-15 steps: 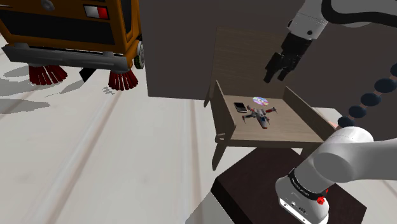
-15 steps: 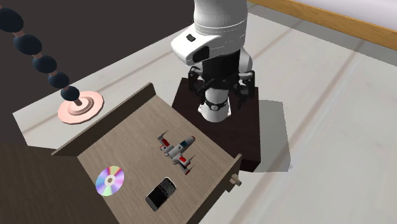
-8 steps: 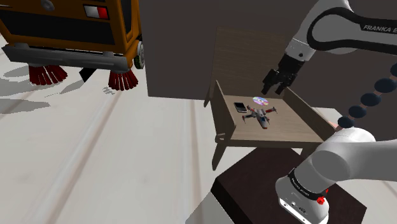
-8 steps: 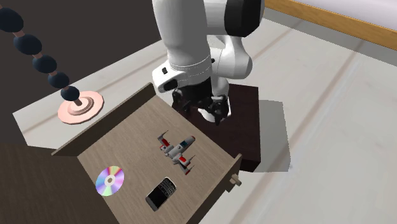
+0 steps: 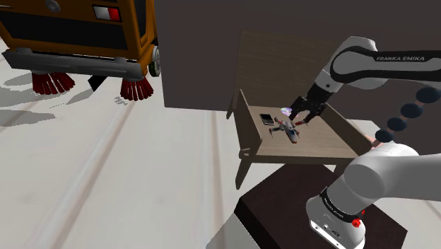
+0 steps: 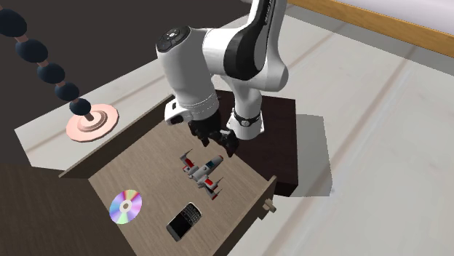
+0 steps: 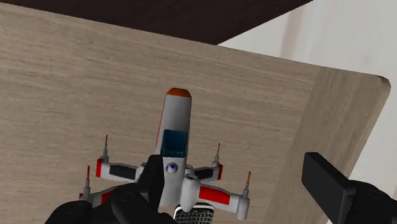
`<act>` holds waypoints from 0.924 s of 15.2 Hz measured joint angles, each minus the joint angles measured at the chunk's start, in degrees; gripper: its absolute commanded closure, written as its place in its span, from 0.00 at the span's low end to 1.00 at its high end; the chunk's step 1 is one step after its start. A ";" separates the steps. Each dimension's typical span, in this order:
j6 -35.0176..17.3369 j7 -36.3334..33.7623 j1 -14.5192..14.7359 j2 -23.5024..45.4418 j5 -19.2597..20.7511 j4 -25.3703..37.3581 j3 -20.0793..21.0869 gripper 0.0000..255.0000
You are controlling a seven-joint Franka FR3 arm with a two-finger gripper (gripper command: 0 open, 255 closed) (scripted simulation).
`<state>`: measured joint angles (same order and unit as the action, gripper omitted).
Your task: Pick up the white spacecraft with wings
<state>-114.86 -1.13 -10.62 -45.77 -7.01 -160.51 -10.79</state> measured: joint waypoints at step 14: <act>-18.22 5.00 -1.10 11.03 -2.24 -8.46 -6.21 1.00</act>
<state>-133.09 3.88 -11.72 -34.74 -9.25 -168.97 -17.00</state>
